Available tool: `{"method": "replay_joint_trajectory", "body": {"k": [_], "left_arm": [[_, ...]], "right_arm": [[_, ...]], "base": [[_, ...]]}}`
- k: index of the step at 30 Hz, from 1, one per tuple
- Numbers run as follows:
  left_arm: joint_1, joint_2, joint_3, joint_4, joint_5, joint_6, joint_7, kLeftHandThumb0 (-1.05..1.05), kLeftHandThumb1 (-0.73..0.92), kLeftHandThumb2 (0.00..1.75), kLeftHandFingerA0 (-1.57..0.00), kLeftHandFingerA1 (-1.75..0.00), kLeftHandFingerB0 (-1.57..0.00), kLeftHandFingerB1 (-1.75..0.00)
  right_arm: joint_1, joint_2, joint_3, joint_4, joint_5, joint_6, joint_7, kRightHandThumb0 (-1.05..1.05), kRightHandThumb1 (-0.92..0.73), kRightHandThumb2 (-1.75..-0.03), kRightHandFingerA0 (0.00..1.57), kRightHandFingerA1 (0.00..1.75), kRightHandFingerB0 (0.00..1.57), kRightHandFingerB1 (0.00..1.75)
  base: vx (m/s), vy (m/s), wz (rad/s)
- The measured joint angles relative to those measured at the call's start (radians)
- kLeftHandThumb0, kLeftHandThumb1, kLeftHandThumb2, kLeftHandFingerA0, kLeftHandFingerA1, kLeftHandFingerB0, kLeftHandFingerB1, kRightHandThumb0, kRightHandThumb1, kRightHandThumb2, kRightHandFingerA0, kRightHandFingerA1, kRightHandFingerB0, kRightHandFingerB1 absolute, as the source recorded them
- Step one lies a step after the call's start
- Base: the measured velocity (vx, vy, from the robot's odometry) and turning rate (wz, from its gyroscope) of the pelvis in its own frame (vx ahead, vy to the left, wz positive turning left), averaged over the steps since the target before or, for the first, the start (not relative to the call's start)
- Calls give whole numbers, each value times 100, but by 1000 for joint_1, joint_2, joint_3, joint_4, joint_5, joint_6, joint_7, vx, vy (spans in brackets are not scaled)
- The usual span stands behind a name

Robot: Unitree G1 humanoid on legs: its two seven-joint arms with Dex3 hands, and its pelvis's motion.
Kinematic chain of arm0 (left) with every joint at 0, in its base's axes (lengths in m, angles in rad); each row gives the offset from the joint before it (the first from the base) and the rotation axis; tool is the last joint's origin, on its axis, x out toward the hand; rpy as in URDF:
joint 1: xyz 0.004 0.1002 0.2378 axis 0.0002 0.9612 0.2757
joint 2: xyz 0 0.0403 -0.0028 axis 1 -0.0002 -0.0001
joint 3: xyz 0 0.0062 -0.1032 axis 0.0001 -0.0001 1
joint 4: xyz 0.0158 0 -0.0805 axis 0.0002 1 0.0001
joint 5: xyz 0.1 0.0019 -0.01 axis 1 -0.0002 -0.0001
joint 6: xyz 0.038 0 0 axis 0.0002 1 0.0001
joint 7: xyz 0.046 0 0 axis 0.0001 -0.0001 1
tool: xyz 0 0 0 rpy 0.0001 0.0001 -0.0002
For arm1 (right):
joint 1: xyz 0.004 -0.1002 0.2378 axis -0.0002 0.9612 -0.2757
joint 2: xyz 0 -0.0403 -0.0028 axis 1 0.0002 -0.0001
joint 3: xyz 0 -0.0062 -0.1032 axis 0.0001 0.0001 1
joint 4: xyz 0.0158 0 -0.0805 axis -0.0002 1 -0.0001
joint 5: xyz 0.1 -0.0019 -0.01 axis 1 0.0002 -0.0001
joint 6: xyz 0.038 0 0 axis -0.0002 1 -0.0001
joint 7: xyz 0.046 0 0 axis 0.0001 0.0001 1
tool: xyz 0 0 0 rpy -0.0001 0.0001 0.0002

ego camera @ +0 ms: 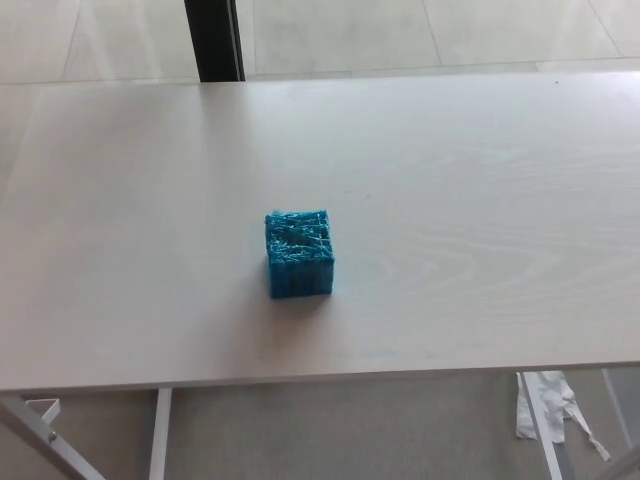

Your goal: The robot uses its right hand to pick up a cube kept in the middle of the desk infront of it and hands it to a person

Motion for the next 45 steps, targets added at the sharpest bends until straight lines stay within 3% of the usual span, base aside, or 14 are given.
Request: {"method": "replay_joint_trajectory", "body": {"k": [18,19,22,23,24,30,32,33,35,36,39,40,41,45], "left_arm": [[-5,18,8,27,-18,-19,-41,-61,65,60,-41,-50,-44,-37],[-5,18,8,27,-18,-21,-42,-66,57,57,-59,-61,-54,-40],[-20,16,91,27,-51,-22,-42,-63,61,58,-49,-56,-45,-40],[-30,16,120,25,-64,-22,-42,-67,60,58,-58,-55,-45,-40],[-41,16,147,25,-75,-22,-42,-64,61,59,-58,-55,-45,-39],[-88,18,252,24,-125,-22,-42,-74,49,87,-50,-61,-36,-51],[-92,18,269,24,-133,-22,-42,-67,61,59,-59,-55,-45,-38],[-92,18,273,24,-136,-22,-42,-68,61,59,-60,-56,-47,-38],[-93,18,278,24,-138,-22,-42,-68,60,58,-62,-59,-50,-40],[-93,18,280,24,-139,-22,-42,-68,60,59,-61,-59,-49,-40],[-94,18,283,24,-142,-22,-42,-69,47,90,-56,-66,-40,-53],[-94,18,284,24,-144,-22,-42,-69,47,90,-55,-64,-42,-53],[-94,18,284,24,-144,-22,-42,-69,60,58,-60,-55,-45,-40],[-97,17,285,24,-148,-22,-42,-70,58,58,-59,-57,-49,-40]], "right_arm": [[-6,-1,-3,41,27,-72,31,-40,-46,-54,90,62,43,37],[-7,-1,-3,43,27,-74,31,-74,-54,-57,65,72,33,40],[-28,-4,-45,26,34,-73,14,-73,-55,-57,62,74,29,39],[-36,-4,-64,8,39,-72,6,-75,-45,-84,62,74,28,48],[-45,-4,-86,-18,47,-71,1,-72,-52,-56,64,66,34,39],[-112,-20,-198,-244,85,-67,-35,-77,-57,-58,45,63,28,39],[-136,-24,-219,-317,92,-63,-43,-70,-57,-57,57,67,31,39],[-146,-24,-226,-343,95,-62,-45,-99,-53,-90,54,77,29,57],[-175,-27,-236,-418,98,-57,-54,-94,-46,-90,54,73,30,58],[-192,-28,-239,-455,99,-54,-57,-91,-58,-58,58,62,43,55],[-238,-29,-239,-555,101,-39,-65,-90,-46,-88,52,64,37,56],[-255,-29,-239,-594,102,-32,-68,-87,-60,-58,52,58,39,48],[-264,-29,-239,-613,102,-29,-69,-76,-59,-58,47,49,35,35],[-349,-30,-217,-748,103,-4,-72,-69,-60,-59,40,49,29,31]], "base": [[0,0,0],[0,0,0],[0,0,0],[0,0,0],[0,0,0],[0,0,0],[0,0,0],[0,0,0],[0,0,0],[0,0,0],[0,0,0],[0,0,0],[0,0,0],[0,0,0]]}}
